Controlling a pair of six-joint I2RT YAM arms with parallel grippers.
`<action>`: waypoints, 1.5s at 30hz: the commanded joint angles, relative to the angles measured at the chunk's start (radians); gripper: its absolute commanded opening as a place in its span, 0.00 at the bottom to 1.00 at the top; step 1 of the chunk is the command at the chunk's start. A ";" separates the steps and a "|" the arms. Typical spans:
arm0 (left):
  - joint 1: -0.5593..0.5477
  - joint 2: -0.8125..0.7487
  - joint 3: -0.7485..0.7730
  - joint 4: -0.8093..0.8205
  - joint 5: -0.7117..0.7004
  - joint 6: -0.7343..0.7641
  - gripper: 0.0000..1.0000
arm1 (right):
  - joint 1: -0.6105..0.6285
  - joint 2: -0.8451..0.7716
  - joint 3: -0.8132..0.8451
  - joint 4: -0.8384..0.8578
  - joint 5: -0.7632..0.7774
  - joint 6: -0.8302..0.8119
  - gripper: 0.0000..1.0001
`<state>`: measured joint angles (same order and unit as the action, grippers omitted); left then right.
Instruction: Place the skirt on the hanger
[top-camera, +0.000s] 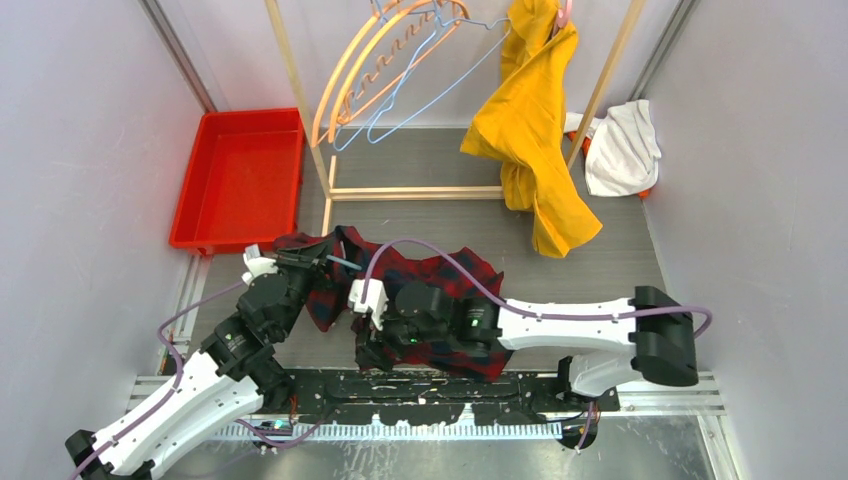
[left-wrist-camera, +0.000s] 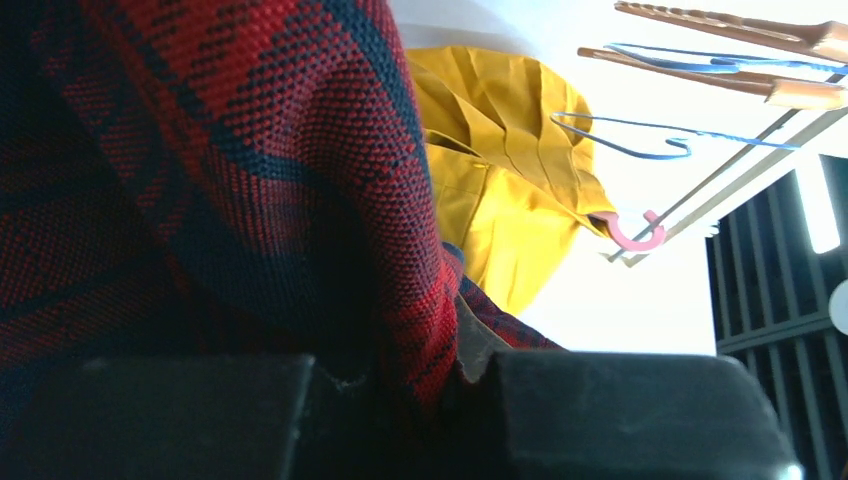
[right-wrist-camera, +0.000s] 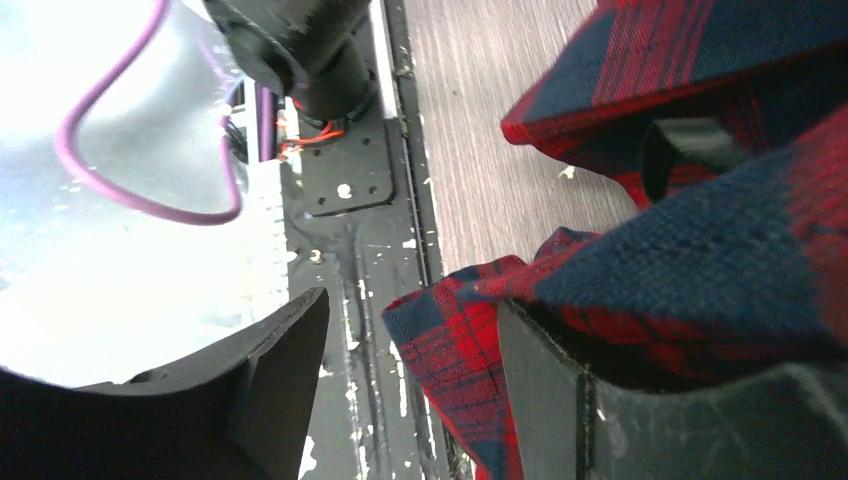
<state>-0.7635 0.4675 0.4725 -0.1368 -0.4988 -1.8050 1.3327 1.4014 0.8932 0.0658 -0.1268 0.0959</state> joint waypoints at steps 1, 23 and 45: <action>-0.003 -0.024 0.015 0.178 0.035 -0.074 0.00 | 0.021 -0.114 0.107 -0.135 -0.058 -0.052 0.68; -0.003 0.063 0.049 0.295 0.078 -0.077 0.00 | -0.156 -0.531 0.134 -0.458 0.313 -0.072 0.57; 0.000 0.068 0.059 0.287 0.084 -0.067 0.00 | -0.237 -0.482 0.084 -0.306 0.206 -0.097 0.58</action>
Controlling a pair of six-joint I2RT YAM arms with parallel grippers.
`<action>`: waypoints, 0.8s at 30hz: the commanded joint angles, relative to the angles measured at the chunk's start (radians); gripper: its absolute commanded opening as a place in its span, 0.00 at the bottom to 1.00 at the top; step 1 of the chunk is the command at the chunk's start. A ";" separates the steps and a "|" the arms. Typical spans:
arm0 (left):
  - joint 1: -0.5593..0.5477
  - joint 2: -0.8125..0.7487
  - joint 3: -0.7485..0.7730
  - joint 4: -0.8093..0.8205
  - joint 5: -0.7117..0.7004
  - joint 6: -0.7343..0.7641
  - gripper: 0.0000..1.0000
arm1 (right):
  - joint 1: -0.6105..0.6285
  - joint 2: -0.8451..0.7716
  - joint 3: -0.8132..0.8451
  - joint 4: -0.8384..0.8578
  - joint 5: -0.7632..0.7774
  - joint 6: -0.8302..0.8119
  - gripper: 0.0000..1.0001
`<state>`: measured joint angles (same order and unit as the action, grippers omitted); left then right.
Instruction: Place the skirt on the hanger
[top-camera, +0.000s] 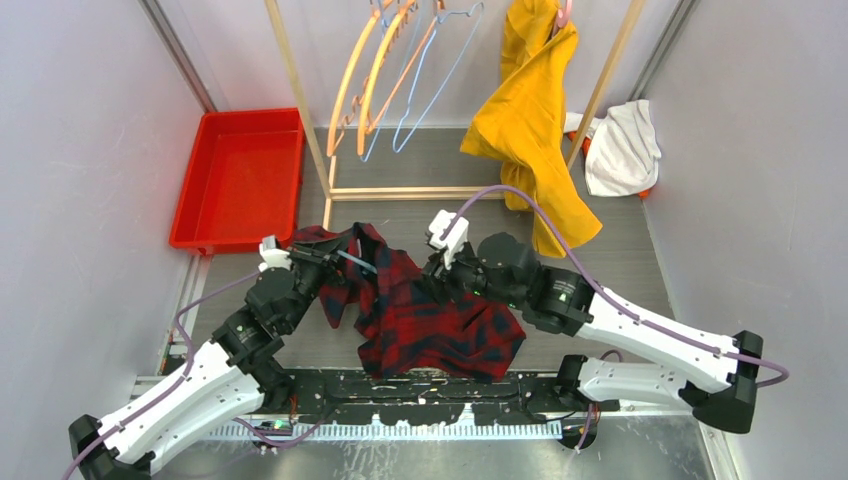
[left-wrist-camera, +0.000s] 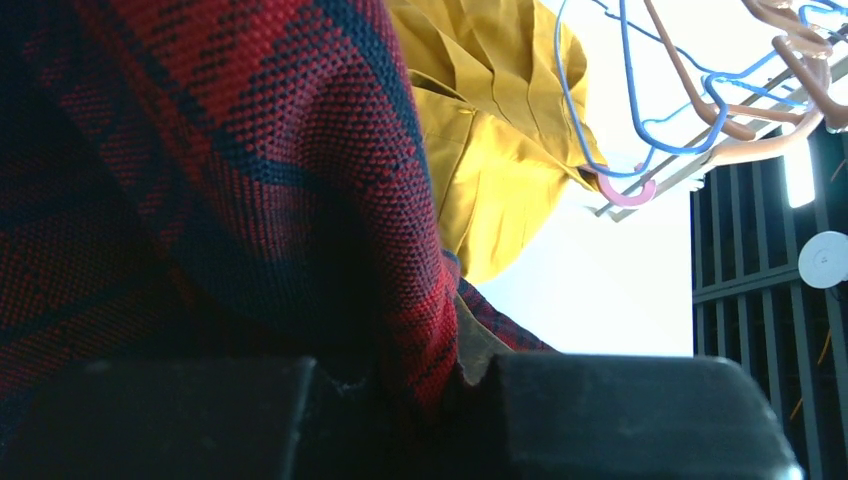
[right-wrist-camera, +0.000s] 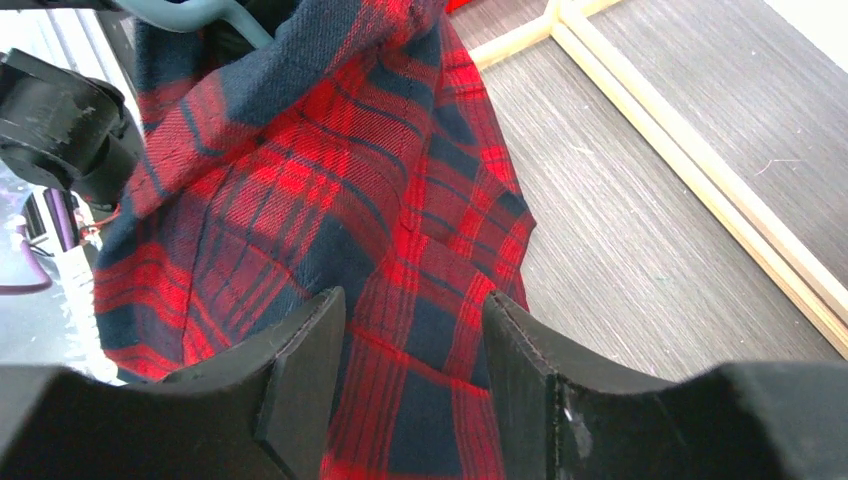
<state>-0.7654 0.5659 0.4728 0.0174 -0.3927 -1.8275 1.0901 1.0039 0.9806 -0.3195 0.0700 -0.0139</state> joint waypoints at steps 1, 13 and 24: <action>0.001 -0.030 0.059 0.132 -0.024 -0.044 0.00 | 0.006 -0.099 -0.006 0.078 -0.002 0.018 0.59; 0.008 0.020 0.072 0.165 0.008 -0.044 0.00 | 0.007 -0.017 -0.005 0.076 -0.201 0.061 0.58; 0.010 0.057 0.089 0.189 0.029 -0.041 0.00 | 0.009 0.113 0.038 0.086 -0.153 0.037 0.57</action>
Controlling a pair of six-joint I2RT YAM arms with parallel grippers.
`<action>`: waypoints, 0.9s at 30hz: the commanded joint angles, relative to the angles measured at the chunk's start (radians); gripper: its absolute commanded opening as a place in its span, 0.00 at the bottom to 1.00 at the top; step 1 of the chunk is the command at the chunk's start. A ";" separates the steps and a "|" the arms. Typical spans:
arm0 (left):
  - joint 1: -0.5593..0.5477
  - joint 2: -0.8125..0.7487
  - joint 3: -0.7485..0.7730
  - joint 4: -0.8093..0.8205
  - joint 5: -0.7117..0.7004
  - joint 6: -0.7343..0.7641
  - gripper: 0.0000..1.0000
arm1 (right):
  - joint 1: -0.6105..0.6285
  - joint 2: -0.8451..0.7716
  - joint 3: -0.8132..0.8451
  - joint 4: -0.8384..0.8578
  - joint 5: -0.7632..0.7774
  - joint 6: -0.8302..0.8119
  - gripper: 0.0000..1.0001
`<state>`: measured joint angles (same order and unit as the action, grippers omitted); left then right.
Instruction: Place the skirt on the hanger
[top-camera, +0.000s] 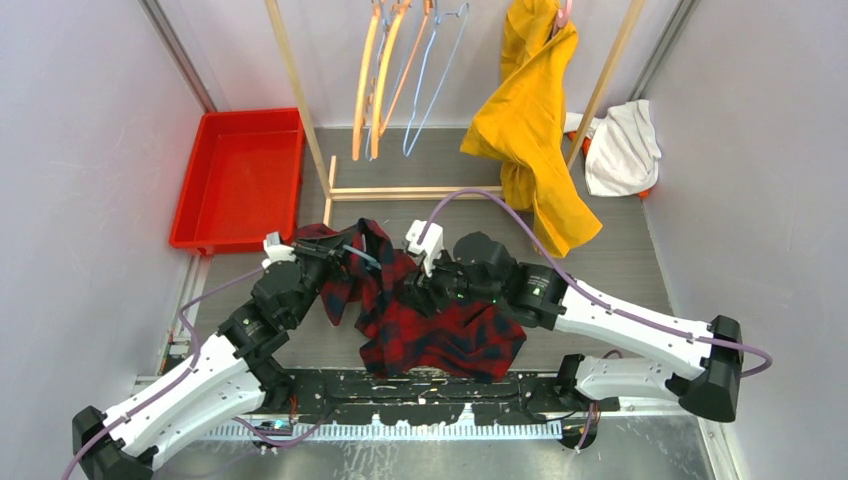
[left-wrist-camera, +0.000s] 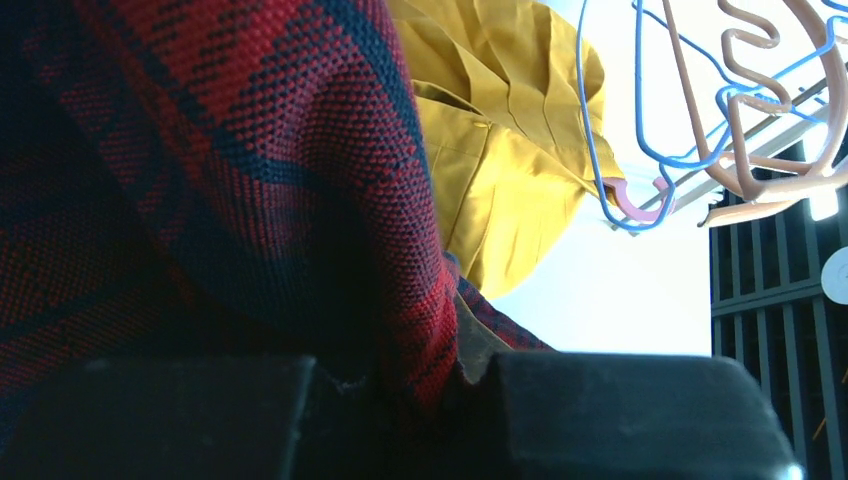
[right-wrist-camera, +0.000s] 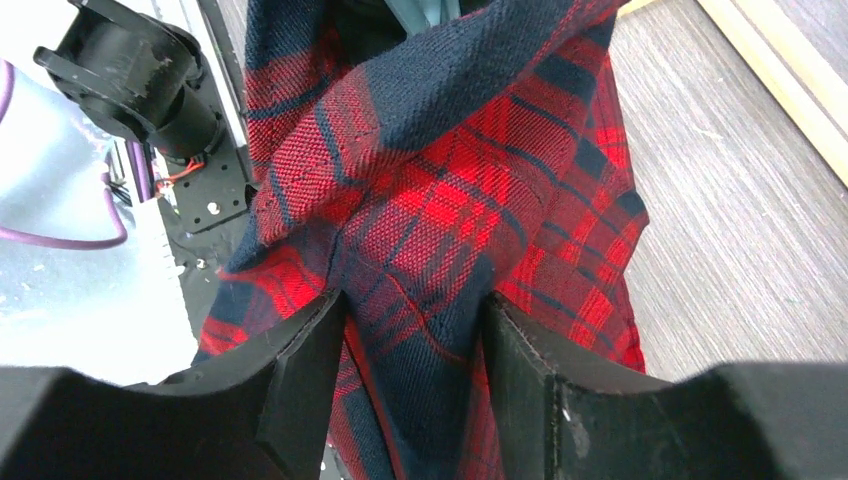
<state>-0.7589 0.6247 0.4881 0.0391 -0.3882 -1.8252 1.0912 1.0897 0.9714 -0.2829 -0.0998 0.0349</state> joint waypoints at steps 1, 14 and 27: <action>0.003 0.004 0.076 0.169 0.028 -0.043 0.00 | 0.009 0.039 0.051 0.049 0.021 -0.013 0.54; 0.014 0.042 0.140 0.099 0.095 0.018 0.08 | 0.012 0.046 0.179 -0.069 0.047 0.005 0.01; 0.039 0.218 0.393 -0.015 0.362 0.236 0.53 | 0.011 -0.067 0.457 -0.366 0.077 0.086 0.01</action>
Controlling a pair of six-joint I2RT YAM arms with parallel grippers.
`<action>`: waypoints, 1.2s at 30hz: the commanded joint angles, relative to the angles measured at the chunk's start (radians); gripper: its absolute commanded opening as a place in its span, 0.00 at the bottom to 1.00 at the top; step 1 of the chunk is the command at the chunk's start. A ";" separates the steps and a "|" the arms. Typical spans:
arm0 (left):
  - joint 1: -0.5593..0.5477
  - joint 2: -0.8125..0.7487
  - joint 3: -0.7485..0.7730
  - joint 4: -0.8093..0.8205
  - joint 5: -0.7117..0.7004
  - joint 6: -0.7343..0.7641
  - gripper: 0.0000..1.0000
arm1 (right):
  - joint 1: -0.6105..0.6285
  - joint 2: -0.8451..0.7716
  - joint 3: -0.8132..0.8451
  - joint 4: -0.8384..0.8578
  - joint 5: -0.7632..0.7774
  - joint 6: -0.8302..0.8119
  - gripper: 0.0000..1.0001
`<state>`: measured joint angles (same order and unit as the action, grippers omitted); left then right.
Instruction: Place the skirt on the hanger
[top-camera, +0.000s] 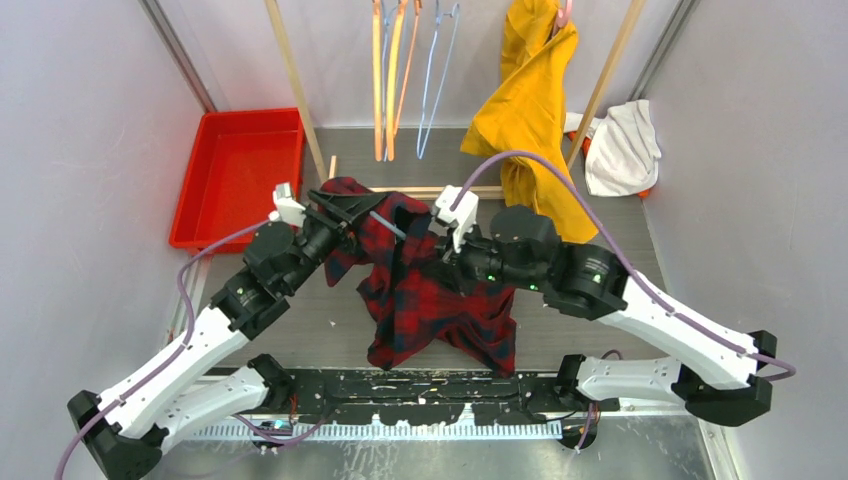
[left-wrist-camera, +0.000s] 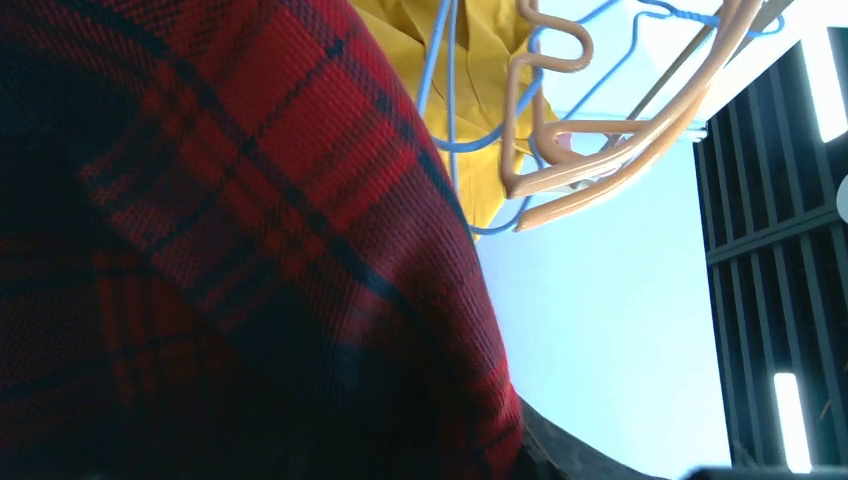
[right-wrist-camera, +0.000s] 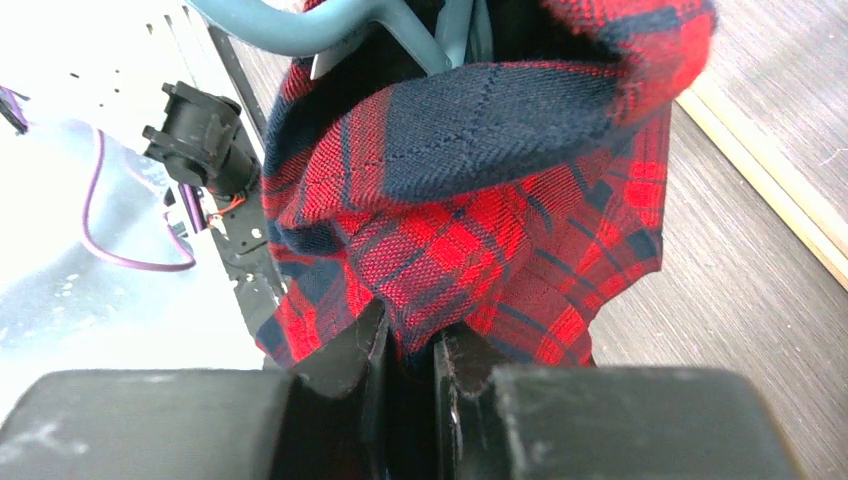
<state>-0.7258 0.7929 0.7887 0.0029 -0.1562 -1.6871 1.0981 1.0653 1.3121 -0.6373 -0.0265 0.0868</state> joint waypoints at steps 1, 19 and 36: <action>0.006 0.066 0.107 0.018 0.152 0.110 0.55 | 0.004 -0.043 0.136 -0.028 0.006 0.040 0.01; 0.005 -0.005 0.308 -0.314 0.119 0.421 0.95 | 0.005 -0.111 0.351 -0.231 0.078 0.163 0.01; 0.006 -0.085 0.327 -0.500 0.023 0.656 0.98 | 0.005 -0.182 0.636 -0.584 0.279 0.296 0.01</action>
<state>-0.7242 0.7349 1.1179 -0.4828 -0.0906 -1.0866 1.0985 0.9142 1.8313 -1.2213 0.1661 0.3275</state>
